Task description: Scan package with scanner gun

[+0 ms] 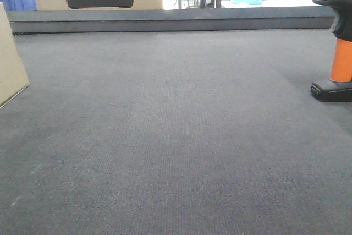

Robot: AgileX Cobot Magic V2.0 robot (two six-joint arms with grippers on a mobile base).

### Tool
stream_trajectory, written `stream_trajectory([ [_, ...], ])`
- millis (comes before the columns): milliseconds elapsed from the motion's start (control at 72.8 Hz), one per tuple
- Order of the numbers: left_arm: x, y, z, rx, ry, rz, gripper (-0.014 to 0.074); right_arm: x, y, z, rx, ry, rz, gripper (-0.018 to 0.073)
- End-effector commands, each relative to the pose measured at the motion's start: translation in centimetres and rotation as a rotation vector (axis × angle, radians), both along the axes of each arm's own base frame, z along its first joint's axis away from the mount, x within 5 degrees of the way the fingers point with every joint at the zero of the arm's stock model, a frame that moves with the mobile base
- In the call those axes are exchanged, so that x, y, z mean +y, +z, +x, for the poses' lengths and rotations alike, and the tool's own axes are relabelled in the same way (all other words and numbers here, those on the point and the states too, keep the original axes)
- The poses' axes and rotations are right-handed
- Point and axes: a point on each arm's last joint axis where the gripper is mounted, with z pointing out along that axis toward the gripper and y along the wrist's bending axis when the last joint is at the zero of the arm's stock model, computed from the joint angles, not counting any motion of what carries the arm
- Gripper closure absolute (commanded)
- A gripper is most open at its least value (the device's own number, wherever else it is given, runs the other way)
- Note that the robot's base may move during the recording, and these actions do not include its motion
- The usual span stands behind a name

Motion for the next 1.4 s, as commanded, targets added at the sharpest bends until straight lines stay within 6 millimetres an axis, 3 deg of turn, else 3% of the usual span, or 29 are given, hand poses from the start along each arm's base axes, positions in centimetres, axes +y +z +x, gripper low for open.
stream_trajectory([
  [0, 0.0, 0.2, -0.1, -0.025, 0.004, 0.001, 0.0708, 0.0, 0.2, 0.0, -0.025, -0.002, -0.006, 0.0728],
  [316, 0.0, 0.2, -0.1, -0.024, 0.005, 0.003, 0.0708, 0.0, 0.2, 0.0, -0.025, -0.002, -0.006, 0.0728],
  [399, 0.1, -0.6, 0.2, -0.008, 0.021, 0.043, 0.0708, 0.0, 0.2, 0.0, -0.025, -0.002, -0.006, 0.0728],
  [673, -0.4, -8.6, 1.2, 0.099, -0.098, 0.035, 0.0708, 0.0, 0.2, 0.0, -0.025, -0.002, -0.006, 0.0728],
  [880, -0.5, -13.0, 0.8, 0.084, -0.101, 0.042, 0.0708, 0.0, 0.2, 0.0, -0.025, -0.002, -0.006, 0.0728],
  [1388, -0.5, -12.9, 0.8, 0.059, -0.099, 0.05, 0.0708, 0.0, 0.2, 0.0, -0.025, -0.002, -0.006, 0.0728],
])
